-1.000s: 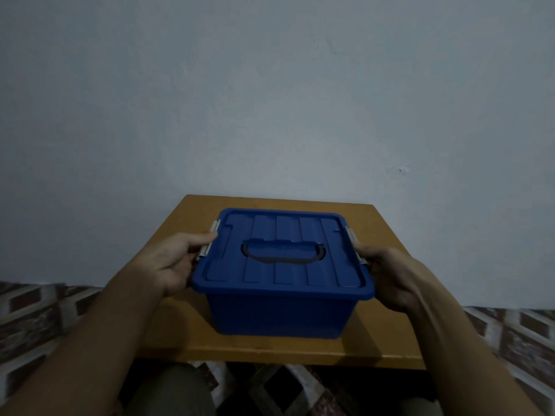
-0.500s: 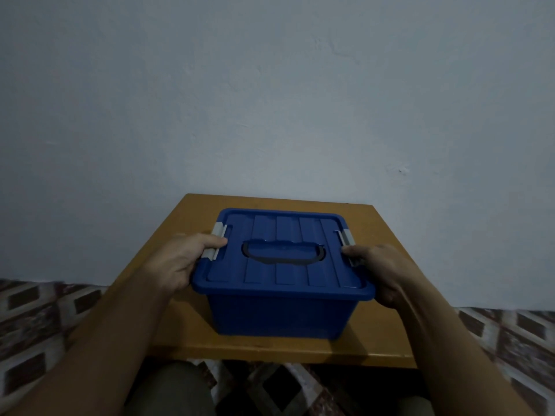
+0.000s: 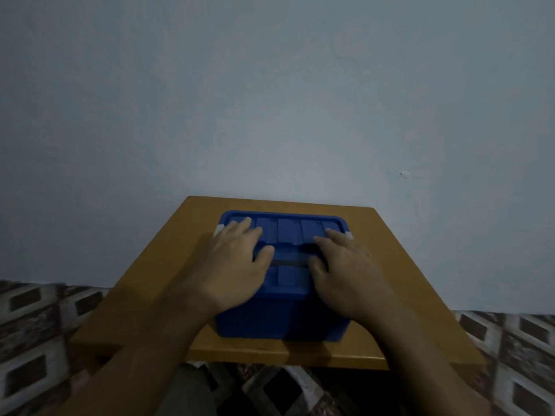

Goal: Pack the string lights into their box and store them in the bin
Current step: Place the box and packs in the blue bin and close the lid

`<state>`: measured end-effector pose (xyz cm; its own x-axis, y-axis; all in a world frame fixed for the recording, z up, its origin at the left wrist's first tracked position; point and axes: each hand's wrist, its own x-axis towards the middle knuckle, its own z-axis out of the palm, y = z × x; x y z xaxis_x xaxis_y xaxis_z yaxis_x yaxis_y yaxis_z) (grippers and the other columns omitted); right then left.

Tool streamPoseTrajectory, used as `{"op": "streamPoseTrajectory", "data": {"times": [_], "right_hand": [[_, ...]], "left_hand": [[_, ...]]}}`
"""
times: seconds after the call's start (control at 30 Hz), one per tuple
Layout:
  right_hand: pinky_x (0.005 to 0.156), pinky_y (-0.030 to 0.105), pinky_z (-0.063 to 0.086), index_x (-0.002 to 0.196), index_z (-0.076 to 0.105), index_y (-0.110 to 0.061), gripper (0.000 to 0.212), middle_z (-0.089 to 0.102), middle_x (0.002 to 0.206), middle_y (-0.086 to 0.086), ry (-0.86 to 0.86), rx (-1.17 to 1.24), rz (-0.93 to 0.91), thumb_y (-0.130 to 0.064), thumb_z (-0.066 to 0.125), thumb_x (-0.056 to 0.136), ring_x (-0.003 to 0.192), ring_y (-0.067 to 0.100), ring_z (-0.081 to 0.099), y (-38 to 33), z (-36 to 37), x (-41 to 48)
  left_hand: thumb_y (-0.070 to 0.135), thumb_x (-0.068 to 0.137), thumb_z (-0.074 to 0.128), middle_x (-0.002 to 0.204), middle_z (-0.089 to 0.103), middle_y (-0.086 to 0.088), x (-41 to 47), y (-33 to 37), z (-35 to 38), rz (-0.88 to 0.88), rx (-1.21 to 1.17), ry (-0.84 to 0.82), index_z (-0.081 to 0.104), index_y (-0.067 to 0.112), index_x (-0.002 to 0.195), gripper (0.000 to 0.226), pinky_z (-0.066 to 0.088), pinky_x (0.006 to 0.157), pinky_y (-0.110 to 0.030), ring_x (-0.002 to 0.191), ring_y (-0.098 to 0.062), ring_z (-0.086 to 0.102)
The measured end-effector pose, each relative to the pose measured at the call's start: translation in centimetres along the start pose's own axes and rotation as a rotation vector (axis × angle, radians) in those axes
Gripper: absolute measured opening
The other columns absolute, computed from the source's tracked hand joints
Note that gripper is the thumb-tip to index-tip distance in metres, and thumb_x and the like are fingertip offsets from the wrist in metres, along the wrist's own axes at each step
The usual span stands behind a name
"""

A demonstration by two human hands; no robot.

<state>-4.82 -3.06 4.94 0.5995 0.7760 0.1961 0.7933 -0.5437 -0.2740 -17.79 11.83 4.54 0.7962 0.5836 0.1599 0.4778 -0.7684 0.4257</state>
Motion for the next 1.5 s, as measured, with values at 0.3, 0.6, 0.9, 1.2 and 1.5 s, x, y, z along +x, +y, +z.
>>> {"op": "streamPoseTrajectory", "data": {"times": [0.3,0.6,0.9,1.2,1.5], "right_hand": [[0.123,0.045,0.018,0.138,0.052,-0.031,0.045,0.036,0.158,-0.007,0.045,-0.074,-0.035,-0.046,0.027,0.104,0.147,0.012,0.027,-0.6,1.5,-0.7],[0.121,0.044,0.023,0.132,0.056,-0.031,0.044,0.045,0.152,-0.008,0.103,-0.073,-0.041,-0.047,0.03,0.101,0.142,0.01,0.035,0.1,2.1,0.5],[0.113,0.044,0.036,0.113,0.067,-0.026,0.053,0.06,0.137,-0.007,0.2,-0.08,-0.04,-0.047,0.023,0.092,0.13,0.011,0.051,1.2,3.3,6.2],[0.101,0.039,0.044,0.099,0.068,-0.022,0.052,0.068,0.111,-0.004,0.234,-0.069,-0.039,-0.045,0.023,0.088,0.109,0.015,0.06,2.9,4.5,14.5],[0.066,0.029,0.042,0.076,0.064,-0.019,0.038,0.067,0.084,-0.004,0.359,-0.039,-0.008,-0.039,0.034,0.088,0.079,0.016,0.06,4.1,5.7,19.1]], "left_hand": [[0.045,0.105,0.024,0.166,0.016,0.005,-1.0,0.7,1.3,0.025,0.158,0.03,0.033,0.024,0.154,0.054,0.012,0.125,-0.035,0.153,-0.014,0.01],[0.046,0.103,0.031,0.161,0.03,0.007,0.3,0.4,1.7,0.04,0.179,0.121,0.048,0.026,0.145,0.05,0.022,0.12,-0.034,0.149,-0.013,0.023],[0.043,0.1,0.038,0.153,0.045,0.007,6.0,-0.5,2.6,0.05,0.147,0.231,0.062,0.024,0.133,0.045,0.035,0.111,-0.033,0.14,-0.011,0.038],[0.039,0.098,0.039,0.144,0.055,0.004,13.9,-1.4,3.4,0.029,0.181,0.286,0.071,0.019,0.118,0.043,0.043,0.098,-0.035,0.127,-0.015,0.05],[0.038,0.097,0.039,0.135,0.061,0.001,19.2,-2.5,3.9,0.024,0.198,0.272,0.072,0.017,0.113,0.043,0.047,0.097,-0.037,0.121,-0.019,0.053]]}}
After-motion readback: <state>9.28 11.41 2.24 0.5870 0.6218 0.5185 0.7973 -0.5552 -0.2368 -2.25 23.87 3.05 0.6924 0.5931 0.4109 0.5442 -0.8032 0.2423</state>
